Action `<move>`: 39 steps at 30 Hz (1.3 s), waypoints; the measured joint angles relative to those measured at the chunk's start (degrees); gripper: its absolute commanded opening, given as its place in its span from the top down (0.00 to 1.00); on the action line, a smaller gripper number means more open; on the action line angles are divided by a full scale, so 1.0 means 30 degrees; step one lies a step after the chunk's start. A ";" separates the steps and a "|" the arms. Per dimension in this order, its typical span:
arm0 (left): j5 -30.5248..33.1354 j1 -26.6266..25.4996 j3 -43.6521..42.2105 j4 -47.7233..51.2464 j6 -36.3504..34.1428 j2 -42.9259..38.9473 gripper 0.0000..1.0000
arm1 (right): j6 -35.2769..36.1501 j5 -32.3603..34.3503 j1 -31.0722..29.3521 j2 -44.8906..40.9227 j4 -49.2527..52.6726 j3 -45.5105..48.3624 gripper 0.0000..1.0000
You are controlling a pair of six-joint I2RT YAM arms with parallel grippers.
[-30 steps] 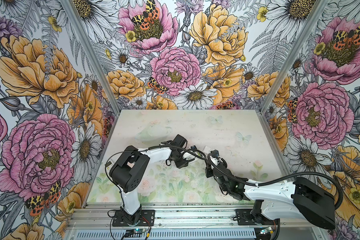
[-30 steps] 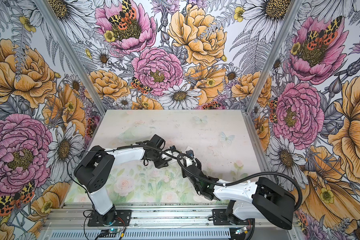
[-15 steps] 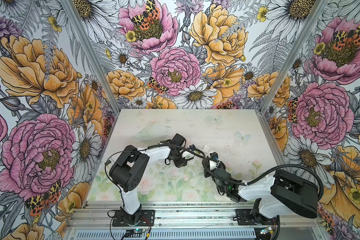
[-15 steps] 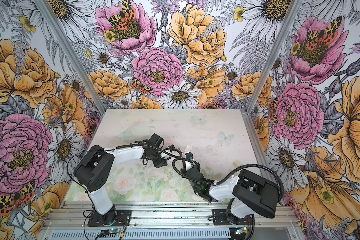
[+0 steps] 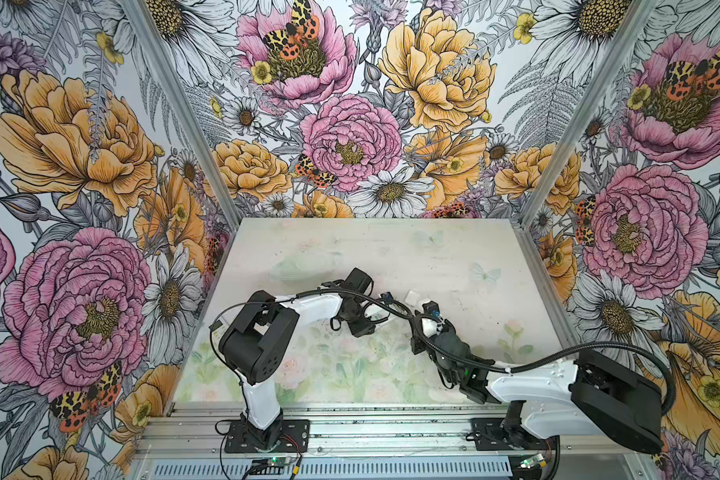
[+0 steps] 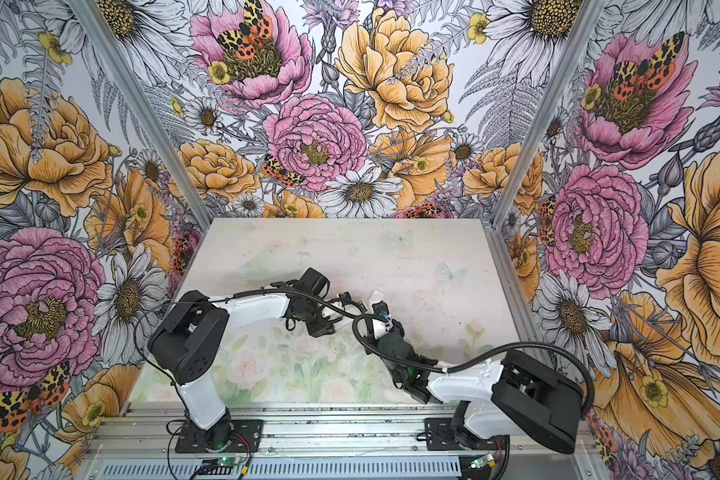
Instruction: Unload the batteries from the remote control
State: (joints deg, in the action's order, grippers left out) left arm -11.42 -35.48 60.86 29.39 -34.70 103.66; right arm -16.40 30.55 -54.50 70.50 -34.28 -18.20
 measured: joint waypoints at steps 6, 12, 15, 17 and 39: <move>0.0226 -0.0357 -0.0146 -0.0248 0.0095 -0.0066 1.00 | -0.0889 -0.1122 0.3009 -0.4685 0.7220 -0.1486 1.00; 0.0568 -0.0933 -0.0823 -0.0597 0.0153 -0.0627 1.00 | -0.1668 -0.3825 0.5515 -0.5610 1.2473 -0.3898 1.00; 0.0729 -0.1071 -0.1049 -0.0765 0.0153 -0.0780 1.00 | -0.1814 -0.6091 0.6207 -0.5027 1.4083 -0.5049 1.00; 0.0933 -0.1217 -0.1158 -0.0860 0.0146 -0.0896 1.00 | -0.1872 -0.7563 0.6513 -0.4277 1.5154 -0.6062 1.00; 0.2936 -0.3439 -0.3213 -0.1778 -0.0495 -0.2805 1.00 | -0.0044 -1.2881 0.7446 0.0852 2.4429 -1.3551 1.00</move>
State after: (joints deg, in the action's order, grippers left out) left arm -2.61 -45.80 51.22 24.05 -36.18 95.24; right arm -16.53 -8.10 -32.16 73.06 39.00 -58.85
